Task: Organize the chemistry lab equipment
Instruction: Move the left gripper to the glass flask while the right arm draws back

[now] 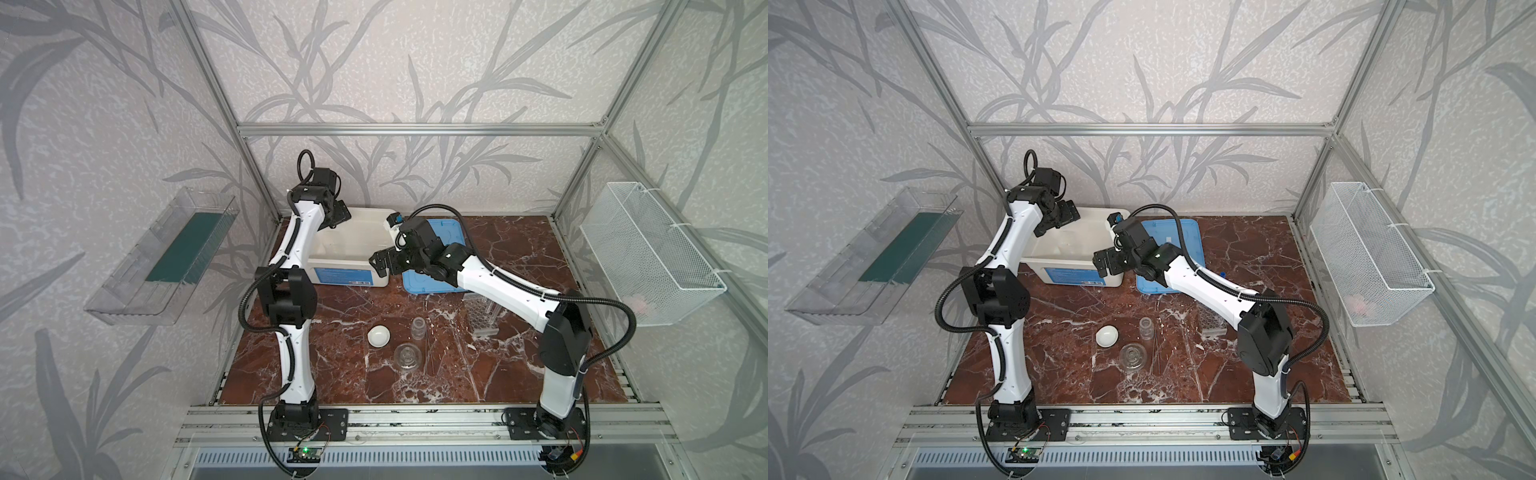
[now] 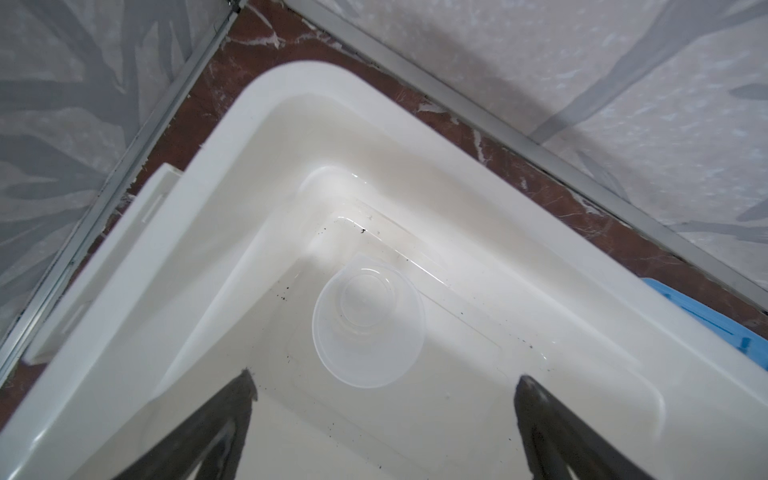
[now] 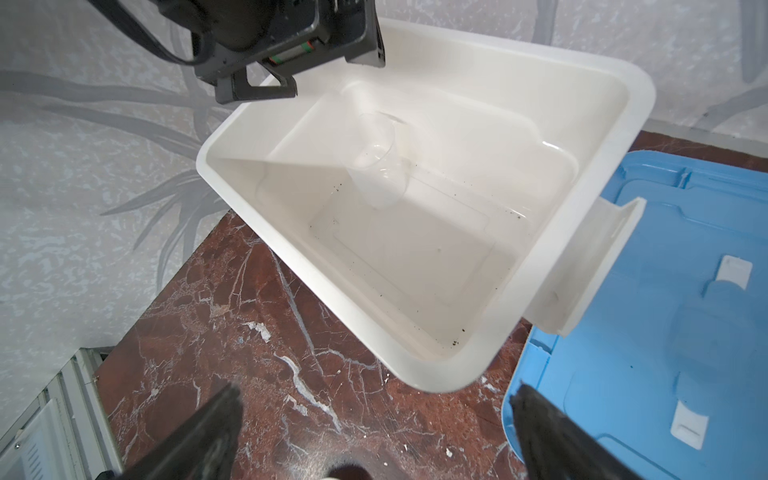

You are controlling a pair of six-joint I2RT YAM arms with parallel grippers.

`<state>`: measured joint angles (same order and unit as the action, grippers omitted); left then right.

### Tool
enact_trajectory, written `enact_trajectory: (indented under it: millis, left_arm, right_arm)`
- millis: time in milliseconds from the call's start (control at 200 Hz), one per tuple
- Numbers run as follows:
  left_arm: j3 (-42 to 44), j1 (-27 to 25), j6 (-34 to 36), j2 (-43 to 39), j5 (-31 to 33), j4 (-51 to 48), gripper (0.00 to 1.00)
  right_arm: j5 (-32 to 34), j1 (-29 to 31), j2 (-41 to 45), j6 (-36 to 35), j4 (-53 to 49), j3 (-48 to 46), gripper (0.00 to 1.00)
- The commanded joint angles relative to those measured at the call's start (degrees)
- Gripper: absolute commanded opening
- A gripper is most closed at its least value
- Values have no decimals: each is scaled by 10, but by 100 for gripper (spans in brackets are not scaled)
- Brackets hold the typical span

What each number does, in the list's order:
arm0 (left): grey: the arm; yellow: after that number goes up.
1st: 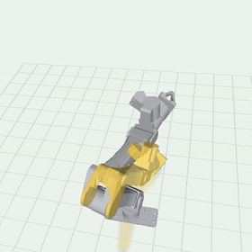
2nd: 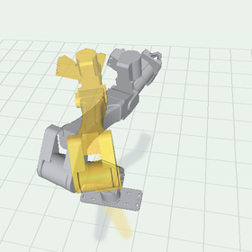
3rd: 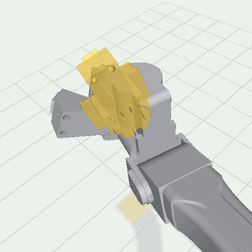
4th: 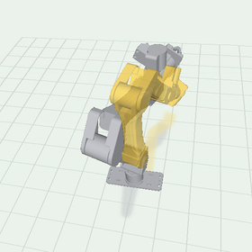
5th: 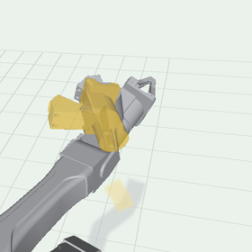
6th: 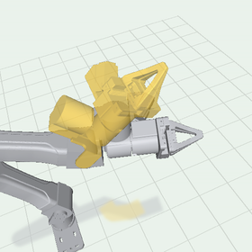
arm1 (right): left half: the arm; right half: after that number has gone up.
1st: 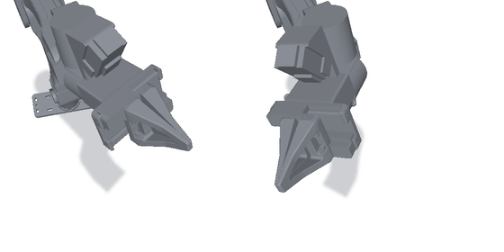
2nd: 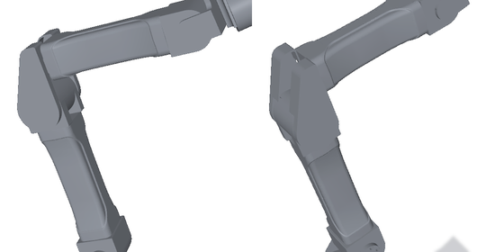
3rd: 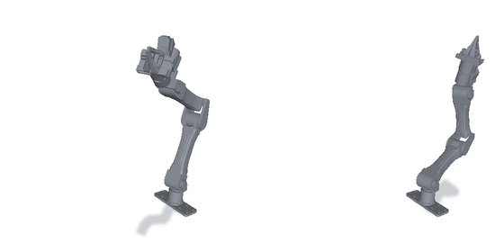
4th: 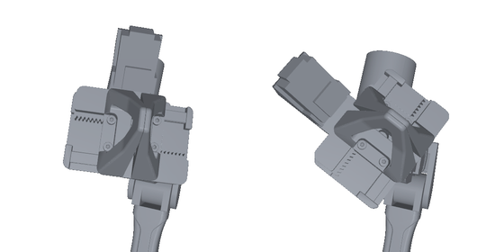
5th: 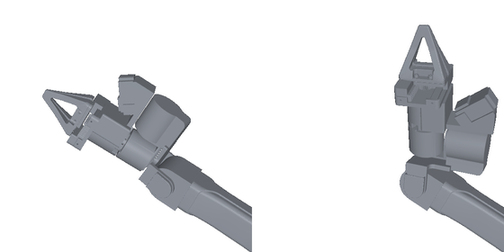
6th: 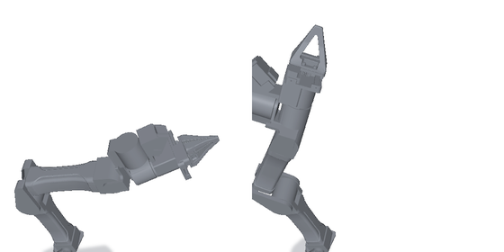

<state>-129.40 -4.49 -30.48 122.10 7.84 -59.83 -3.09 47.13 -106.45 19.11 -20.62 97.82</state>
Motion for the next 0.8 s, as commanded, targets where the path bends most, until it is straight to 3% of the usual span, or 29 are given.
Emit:
enact_trajectory:
  millis: [0, 155, 340, 560, 640, 795]
  left_arm:
    - [-8, -29, 40, -76, 8, -29, 99]
    - [41, -68, 89, -159, -15, -27, 99]
    - [168, -111, 133, -279, -67, 2, 99]
    - [291, -169, 145, -396, -196, -12, 99]
    - [330, -214, 150, -419, -229, -37, 99]
    - [421, -311, 122, -456, -215, -54, 99]
  right_arm:
    - [-10, -2, 71, -31, -43, -9, 99]
    - [-5, -2, 156, -48, -82, -69, 99]
    - [10, -2, 250, -34, -130, -153, 99]
    - [-34, -3, 355, -18, -153, -276, 99]
    - [-50, -4, 382, -9, -162, -316, 99]
    - [-45, -3, 426, 9, -169, -385, 99]
